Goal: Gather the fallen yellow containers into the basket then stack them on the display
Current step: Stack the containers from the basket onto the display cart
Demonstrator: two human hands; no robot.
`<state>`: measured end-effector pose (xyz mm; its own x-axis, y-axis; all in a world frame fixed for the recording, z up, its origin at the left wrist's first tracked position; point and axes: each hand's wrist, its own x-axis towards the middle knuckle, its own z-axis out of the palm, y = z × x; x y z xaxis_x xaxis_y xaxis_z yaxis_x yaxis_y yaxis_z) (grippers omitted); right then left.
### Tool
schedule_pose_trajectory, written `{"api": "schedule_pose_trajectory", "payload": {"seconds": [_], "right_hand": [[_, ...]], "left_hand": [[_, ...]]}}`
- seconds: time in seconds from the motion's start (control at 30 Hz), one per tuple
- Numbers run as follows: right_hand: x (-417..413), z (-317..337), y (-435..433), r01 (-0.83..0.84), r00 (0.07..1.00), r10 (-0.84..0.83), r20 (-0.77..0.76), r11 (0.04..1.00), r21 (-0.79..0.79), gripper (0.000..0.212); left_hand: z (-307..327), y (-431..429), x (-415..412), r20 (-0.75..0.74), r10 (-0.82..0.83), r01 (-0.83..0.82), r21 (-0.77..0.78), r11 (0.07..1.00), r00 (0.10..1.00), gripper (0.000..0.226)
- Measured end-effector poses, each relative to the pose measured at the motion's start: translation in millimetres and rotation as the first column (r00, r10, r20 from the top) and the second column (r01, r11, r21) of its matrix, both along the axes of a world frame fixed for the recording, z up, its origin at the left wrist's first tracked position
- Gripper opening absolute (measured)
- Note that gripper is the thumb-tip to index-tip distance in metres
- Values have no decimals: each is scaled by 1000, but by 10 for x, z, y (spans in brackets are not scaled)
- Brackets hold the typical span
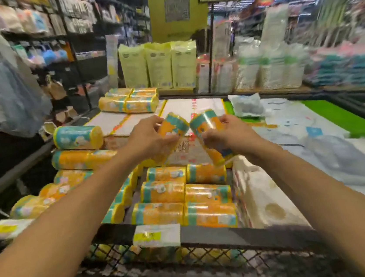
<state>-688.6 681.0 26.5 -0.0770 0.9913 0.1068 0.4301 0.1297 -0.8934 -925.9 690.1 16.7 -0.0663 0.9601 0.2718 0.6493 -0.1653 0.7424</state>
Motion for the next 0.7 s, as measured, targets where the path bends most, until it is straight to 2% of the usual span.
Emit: {"api": "schedule_pose_trajectory", "payload": {"seconds": [0.07, 0.17, 0.33, 0.4, 0.5, 0.63, 0.7], "right_hand": [[33, -102, 296, -25, 984, 21, 176, 999, 21, 64], [37, -359, 742, -110, 874, 64, 482, 992, 67, 65], [55, -627, 1113, -236, 711, 106, 695, 967, 94, 77], [58, -706, 1118, -287, 641, 88, 762, 949, 132, 76], [1, -883, 1077, -341, 571, 36, 820, 919, 197, 71], [-51, -1003, 1026, -337, 562, -51, 825, 897, 285, 82], [-13, -1011, 1021, -341, 585, -3, 811, 906, 250, 86]], "left_hand": [[-158, 386, -3, -183, -44, 36, -42, 998, 982, 53], [-368, 802, -65, -444, -159, 110, -133, 985, 882, 64], [-499, 1089, -164, -655, -366, 202, -314, 928, 661, 70], [-564, 1115, -144, -687, -408, 187, -375, 908, 602, 76], [-668, 1154, -141, -647, -417, 171, -409, 896, 639, 64], [-699, 1160, -219, -610, -421, 179, -418, 891, 672, 58], [-695, 1139, -227, -604, -437, 178, -440, 880, 666, 63]]}}
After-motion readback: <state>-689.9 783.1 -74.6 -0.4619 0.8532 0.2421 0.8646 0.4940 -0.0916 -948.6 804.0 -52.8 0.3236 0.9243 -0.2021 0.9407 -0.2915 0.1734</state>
